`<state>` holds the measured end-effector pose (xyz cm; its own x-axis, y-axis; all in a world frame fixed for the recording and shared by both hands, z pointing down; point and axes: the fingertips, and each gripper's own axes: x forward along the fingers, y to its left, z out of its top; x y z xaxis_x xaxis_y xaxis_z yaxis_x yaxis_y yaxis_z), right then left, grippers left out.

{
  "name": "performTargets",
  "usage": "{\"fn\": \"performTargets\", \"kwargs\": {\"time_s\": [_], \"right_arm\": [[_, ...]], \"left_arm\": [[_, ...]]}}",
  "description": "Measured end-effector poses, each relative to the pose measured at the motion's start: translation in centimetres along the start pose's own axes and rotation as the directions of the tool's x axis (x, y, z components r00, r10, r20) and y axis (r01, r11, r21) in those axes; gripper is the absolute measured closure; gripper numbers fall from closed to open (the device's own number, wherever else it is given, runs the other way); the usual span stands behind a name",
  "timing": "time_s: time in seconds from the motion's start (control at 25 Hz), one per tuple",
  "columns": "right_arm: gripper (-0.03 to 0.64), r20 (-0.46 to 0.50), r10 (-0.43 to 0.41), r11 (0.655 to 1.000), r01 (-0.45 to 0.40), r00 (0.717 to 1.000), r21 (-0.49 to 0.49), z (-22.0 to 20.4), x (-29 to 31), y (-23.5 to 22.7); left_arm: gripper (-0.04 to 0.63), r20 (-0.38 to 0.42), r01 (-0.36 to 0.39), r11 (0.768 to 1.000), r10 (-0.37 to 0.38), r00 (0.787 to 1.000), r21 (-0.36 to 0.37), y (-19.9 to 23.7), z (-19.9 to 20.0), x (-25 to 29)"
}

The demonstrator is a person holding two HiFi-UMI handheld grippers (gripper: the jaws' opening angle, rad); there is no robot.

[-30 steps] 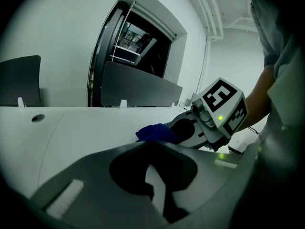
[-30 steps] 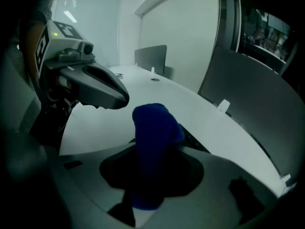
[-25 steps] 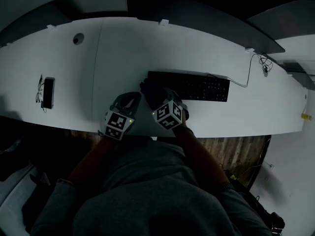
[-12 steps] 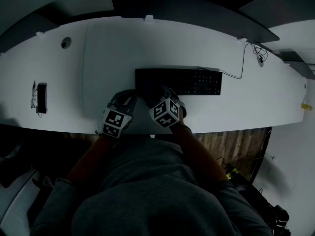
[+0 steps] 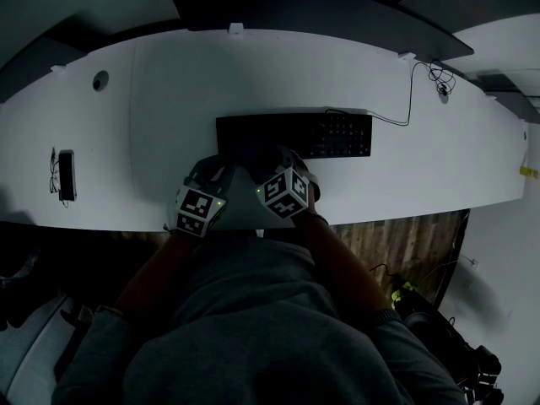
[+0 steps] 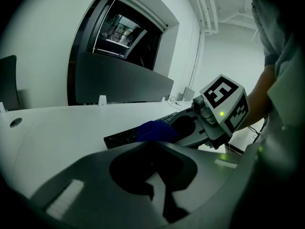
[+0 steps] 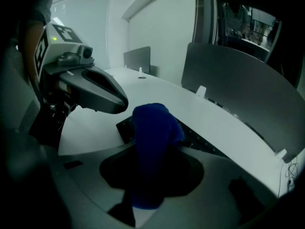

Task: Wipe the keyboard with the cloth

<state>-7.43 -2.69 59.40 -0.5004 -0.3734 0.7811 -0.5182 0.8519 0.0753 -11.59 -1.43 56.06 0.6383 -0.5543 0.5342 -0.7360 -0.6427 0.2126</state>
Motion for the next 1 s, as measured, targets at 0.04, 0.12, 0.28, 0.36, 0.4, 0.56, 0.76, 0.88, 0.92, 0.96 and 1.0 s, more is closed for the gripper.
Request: {"fn": "performTargets", "kwargs": {"time_s": [0.04, 0.12, 0.28, 0.36, 0.4, 0.56, 0.76, 0.88, 0.92, 0.96, 1.0], "right_arm": [[0.48, 0.001, -0.002, 1.0, 0.002, 1.0, 0.004, -0.2, -0.1, -0.2], [0.48, 0.001, -0.006, 1.0, 0.006, 1.0, 0.011, -0.7, -0.4, -0.5], [0.48, 0.0, -0.015, 1.0, 0.015, 1.0, 0.021, -1.5, -0.9, -1.1], [0.48, 0.0, -0.022, 0.999, 0.022, 1.0, 0.034, -2.0, -1.3, -1.4], [0.48, 0.0, -0.025, 0.999, 0.025, 1.0, 0.04, -2.2, -1.4, -1.6], [0.48, -0.003, -0.037, 0.997, 0.037, 0.999, 0.063, -3.0, -1.9, -2.2], [0.48, -0.004, -0.046, 0.994, 0.046, 0.999, 0.103, -4.0, -2.6, -3.1], [0.48, -0.004, -0.051, 0.99, 0.051, 0.999, 0.13, -4.5, -3.0, -3.6], [0.48, -0.004, -0.052, 0.989, 0.052, 0.999, 0.138, -4.6, -3.1, -3.7], [0.48, -0.003, -0.053, 0.988, 0.053, 0.999, 0.145, -4.8, -3.2, -3.8], [0.48, -0.003, -0.054, 0.987, 0.054, 0.999, 0.151, -5.0, -3.3, -4.0]], "left_arm": [[0.588, -0.002, 0.001, 1.0, -0.001, 1.0, 0.001, -0.2, 0.1, 0.2], [0.587, -0.004, 0.005, 1.0, -0.005, 1.0, 0.004, -0.5, 0.2, 0.6], [0.588, -0.01, 0.016, 1.0, -0.016, 1.0, 0.01, -1.4, 0.4, 1.5], [0.588, -0.015, 0.022, 1.0, -0.022, 1.0, 0.011, -1.8, 0.6, 1.8], [0.588, -0.016, 0.025, 1.0, -0.025, 1.0, 0.012, -2.0, 0.7, 2.0], [0.588, -0.023, 0.036, 0.999, -0.036, 0.999, -0.004, -2.7, 0.8, 2.8], [0.588, -0.035, 0.044, 0.999, -0.044, 0.998, -0.007, -3.5, 0.8, 3.9], [0.586, -0.041, 0.046, 0.999, -0.047, 0.998, -0.013, -4.0, 0.9, 4.4], [0.588, -0.046, 0.047, 0.999, -0.048, 0.998, -0.012, -4.2, 0.8, 4.6], [0.586, -0.048, 0.049, 0.999, -0.049, 0.998, -0.009, -4.4, 0.9, 4.8], [0.586, -0.046, 0.051, 0.999, -0.051, 0.998, -0.007, -4.6, 1.0, 5.0]]}}
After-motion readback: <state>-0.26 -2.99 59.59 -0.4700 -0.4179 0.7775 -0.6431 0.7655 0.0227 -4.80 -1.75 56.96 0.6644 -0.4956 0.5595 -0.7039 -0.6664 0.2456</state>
